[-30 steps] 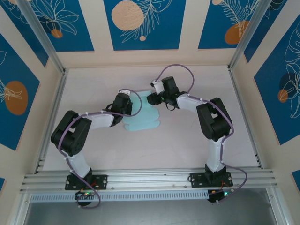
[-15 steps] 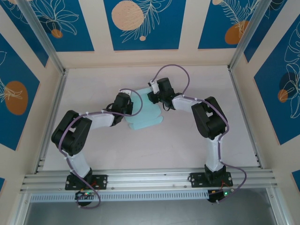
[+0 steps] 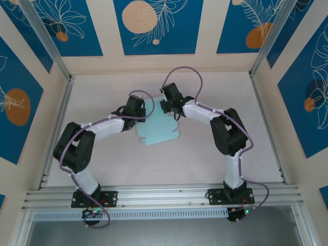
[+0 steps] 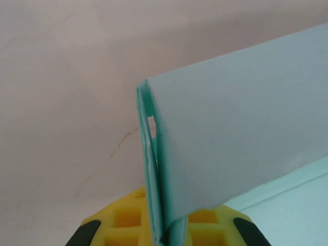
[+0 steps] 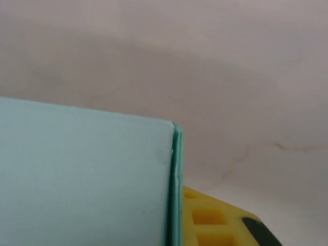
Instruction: Fold the paper box
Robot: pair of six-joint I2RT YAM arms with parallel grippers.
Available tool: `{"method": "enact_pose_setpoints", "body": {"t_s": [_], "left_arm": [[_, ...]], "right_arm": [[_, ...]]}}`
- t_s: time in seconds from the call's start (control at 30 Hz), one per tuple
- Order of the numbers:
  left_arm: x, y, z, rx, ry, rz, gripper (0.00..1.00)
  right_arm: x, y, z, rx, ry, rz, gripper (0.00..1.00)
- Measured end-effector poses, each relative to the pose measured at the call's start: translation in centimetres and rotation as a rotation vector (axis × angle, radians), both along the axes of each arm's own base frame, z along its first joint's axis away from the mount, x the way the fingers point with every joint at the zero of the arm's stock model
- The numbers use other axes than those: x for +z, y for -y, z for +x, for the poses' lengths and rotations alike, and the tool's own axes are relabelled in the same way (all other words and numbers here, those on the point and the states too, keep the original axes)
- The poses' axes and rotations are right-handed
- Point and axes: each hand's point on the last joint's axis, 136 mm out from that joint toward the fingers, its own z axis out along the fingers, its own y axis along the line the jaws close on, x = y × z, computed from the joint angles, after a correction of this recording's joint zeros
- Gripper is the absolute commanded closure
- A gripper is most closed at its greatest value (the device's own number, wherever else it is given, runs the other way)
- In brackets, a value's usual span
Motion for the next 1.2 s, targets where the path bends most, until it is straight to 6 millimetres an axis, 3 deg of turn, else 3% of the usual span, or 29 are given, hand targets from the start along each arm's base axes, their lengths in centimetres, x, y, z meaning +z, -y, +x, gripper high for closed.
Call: {"method": "enact_pose_setpoints", "body": {"t_s": [0.17,0.33,0.53,0.8,0.97,1.2], "left_arm": [[1.8,0.1,-3.4,0.024,-0.148,-0.087,1.00],[0.2,-0.1,-8.5,0.034,-0.388,-0.106,1.00],[-1.7,-0.1,-12.6,0.050,-0.571,-0.124,1.00],[-4.0,-0.9,-14.5,0.094,-0.686,-0.087,1.00],[-4.2,-1.1,-14.3,0.124,-0.693,-0.082,1.00],[-5.4,-1.3,-12.8,0.169,-0.699,-0.061,1.00]], "right_arm": [[2.2,0.3,-4.5,-0.080,-0.135,-0.063,0.86],[0.8,0.3,-10.5,-0.124,-0.305,-0.132,0.86],[-0.9,0.6,-14.8,-0.149,-0.449,-0.183,0.84],[-4.2,0.3,-16.7,-0.154,-0.559,-0.263,0.79],[-5.0,0.4,-16.8,-0.163,-0.574,-0.279,0.74],[-6.6,0.6,-15.7,-0.187,-0.597,-0.260,0.76]]}}
